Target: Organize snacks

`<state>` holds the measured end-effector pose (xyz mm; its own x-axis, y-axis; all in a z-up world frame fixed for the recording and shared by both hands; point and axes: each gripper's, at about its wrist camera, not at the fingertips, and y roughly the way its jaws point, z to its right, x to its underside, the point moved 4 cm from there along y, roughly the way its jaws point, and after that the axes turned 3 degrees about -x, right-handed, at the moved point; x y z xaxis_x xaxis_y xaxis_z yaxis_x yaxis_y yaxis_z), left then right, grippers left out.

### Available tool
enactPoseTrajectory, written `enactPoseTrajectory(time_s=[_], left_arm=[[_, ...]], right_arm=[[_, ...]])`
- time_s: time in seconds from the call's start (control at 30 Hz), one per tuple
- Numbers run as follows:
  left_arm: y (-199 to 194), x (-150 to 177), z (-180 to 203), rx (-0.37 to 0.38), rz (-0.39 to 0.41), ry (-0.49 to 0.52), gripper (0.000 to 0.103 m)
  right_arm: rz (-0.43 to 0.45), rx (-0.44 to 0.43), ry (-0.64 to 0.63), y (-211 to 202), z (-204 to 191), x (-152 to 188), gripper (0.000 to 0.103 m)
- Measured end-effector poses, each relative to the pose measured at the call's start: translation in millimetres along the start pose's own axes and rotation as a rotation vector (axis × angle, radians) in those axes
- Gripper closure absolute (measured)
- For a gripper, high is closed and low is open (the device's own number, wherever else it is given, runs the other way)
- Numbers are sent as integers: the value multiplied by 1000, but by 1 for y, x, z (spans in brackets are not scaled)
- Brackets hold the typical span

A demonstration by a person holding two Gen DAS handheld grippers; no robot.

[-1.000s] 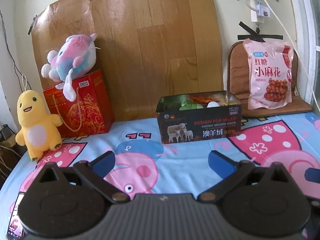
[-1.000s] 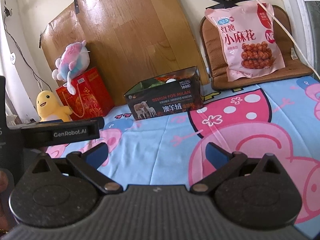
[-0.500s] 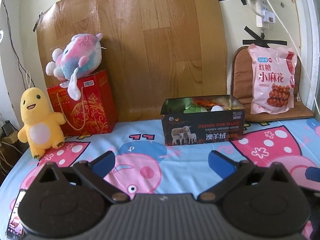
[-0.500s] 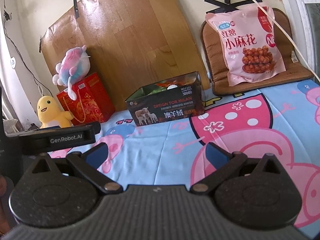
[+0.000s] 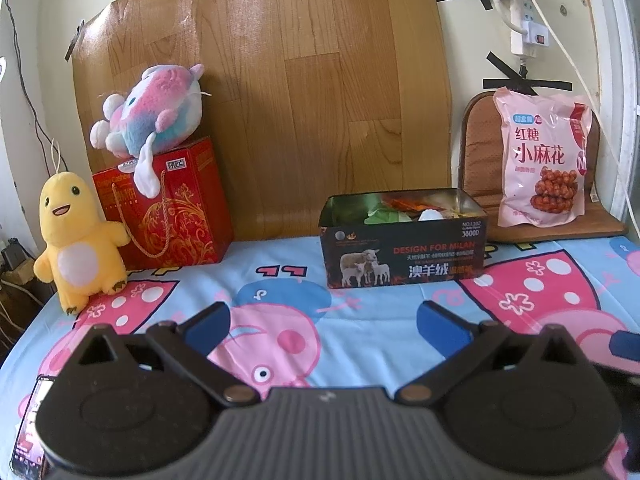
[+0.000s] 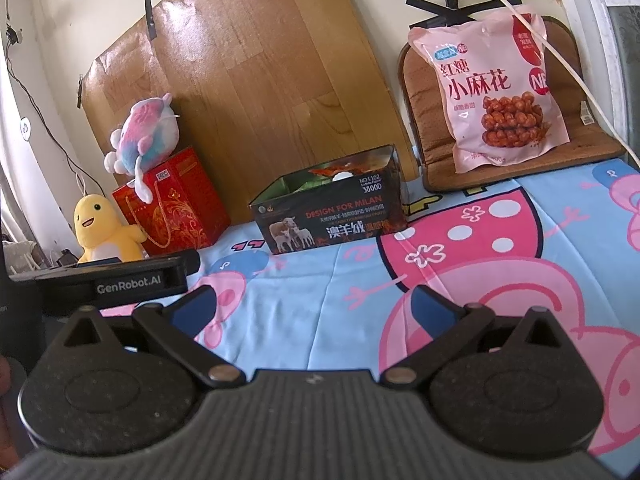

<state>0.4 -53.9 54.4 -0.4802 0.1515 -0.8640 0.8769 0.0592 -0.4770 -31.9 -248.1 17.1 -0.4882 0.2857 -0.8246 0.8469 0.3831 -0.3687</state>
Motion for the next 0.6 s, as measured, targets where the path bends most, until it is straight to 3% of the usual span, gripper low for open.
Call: enactPoseTrajectory(time_s=[0.6], left_arm=[[5, 10, 9, 16, -42, 36, 0]], right_arm=[[-24, 7, 26, 3, 6, 10, 0]])
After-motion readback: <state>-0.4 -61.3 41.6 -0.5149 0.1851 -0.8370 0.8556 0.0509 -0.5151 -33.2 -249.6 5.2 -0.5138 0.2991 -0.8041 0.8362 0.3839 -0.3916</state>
